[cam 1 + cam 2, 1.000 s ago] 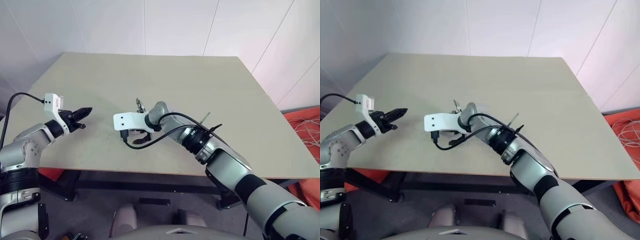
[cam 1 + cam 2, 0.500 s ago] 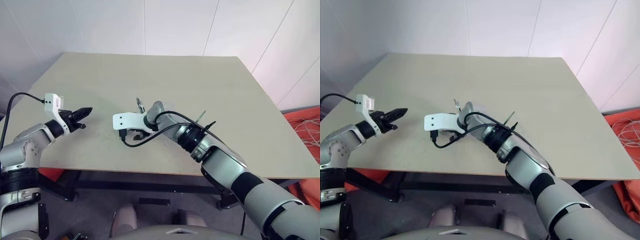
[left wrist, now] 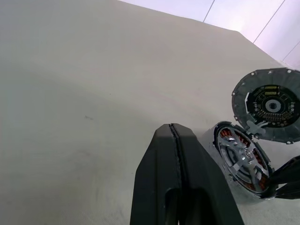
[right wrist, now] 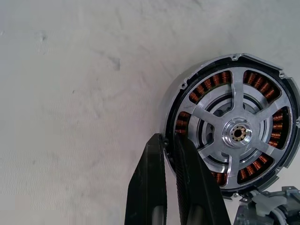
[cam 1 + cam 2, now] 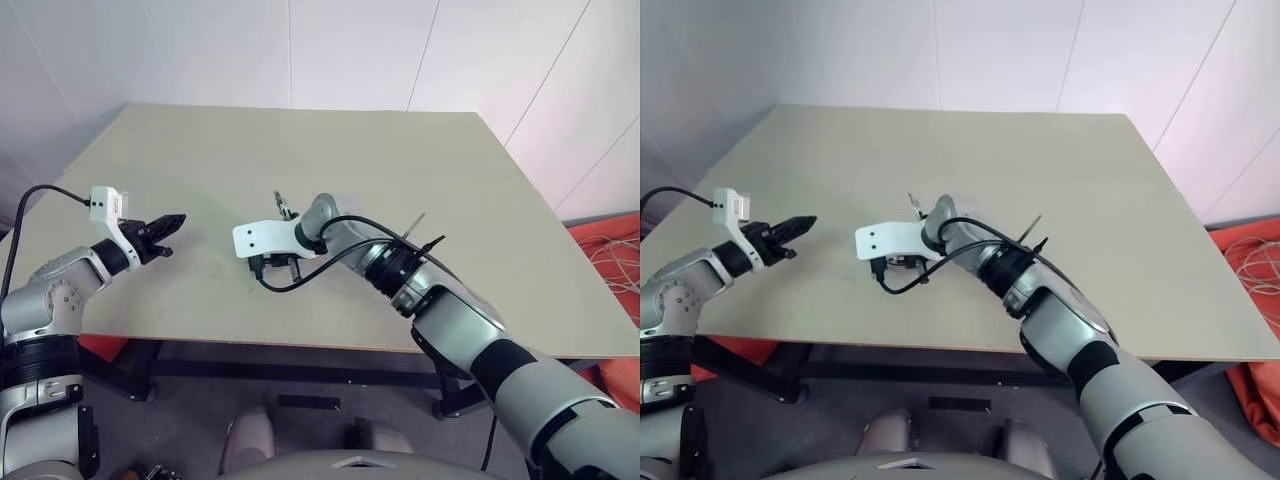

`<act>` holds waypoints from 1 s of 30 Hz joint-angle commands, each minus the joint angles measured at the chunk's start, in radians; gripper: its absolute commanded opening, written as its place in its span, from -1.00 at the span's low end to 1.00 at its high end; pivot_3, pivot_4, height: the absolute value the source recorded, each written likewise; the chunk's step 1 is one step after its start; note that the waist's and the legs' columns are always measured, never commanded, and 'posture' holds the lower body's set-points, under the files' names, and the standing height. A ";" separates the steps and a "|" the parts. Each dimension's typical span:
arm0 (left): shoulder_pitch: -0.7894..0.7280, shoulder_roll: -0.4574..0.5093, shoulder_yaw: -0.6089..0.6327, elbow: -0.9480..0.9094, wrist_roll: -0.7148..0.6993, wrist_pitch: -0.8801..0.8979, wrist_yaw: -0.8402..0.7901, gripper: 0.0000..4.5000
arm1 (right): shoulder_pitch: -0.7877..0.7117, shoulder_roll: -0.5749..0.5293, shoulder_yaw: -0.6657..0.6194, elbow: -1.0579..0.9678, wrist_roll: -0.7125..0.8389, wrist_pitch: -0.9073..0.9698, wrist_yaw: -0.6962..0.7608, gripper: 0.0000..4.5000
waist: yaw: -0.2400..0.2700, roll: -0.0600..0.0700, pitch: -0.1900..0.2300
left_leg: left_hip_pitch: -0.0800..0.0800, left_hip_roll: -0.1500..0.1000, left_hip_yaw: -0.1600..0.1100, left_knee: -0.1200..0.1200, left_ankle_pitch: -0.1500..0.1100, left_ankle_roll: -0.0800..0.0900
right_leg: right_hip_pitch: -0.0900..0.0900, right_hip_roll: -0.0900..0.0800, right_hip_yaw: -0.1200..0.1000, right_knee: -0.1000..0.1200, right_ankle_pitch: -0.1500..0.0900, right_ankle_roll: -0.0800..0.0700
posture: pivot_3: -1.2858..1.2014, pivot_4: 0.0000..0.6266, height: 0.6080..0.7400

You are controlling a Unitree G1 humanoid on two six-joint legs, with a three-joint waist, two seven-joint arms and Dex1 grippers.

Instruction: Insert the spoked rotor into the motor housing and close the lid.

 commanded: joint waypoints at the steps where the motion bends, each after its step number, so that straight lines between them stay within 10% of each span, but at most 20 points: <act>1: -0.027 0.007 0.014 -0.009 -0.006 -0.022 -0.005 -1.00 | -0.032 -0.044 -0.037 -0.114 0.028 -0.066 0.061 -0.99 | -0.001 0.000 0.000 | 0.000 0.000 0.000 0.000 0.000 0.000 | 0.000 0.000 0.000 0.000 0.000 0.000 | 0.03 -1.00 1.00; 18: -0.018 0.006 0.014 -0.013 -0.010 -0.024 -0.008 -1.00 | -0.009 -0.334 -0.022 0.022 0.013 -0.627 0.222 -0.99 | -0.002 -0.001 0.000 | 0.000 0.000 0.000 0.003 -0.002 0.003 | 0.001 0.001 0.000 0.000 0.000 -0.002 | 0.03 -1.00 1.00; 30: -0.011 0.006 0.013 -0.025 -0.013 -0.017 -0.007 -1.00 | 0.040 -0.314 -0.056 0.018 0.016 -0.513 0.250 -0.99 | -0.002 -0.001 0.000 | 0.000 0.002 0.000 0.004 -0.003 0.006 | 0.002 0.002 0.000 0.000 0.001 -0.003 | 0.03 -1.00 1.00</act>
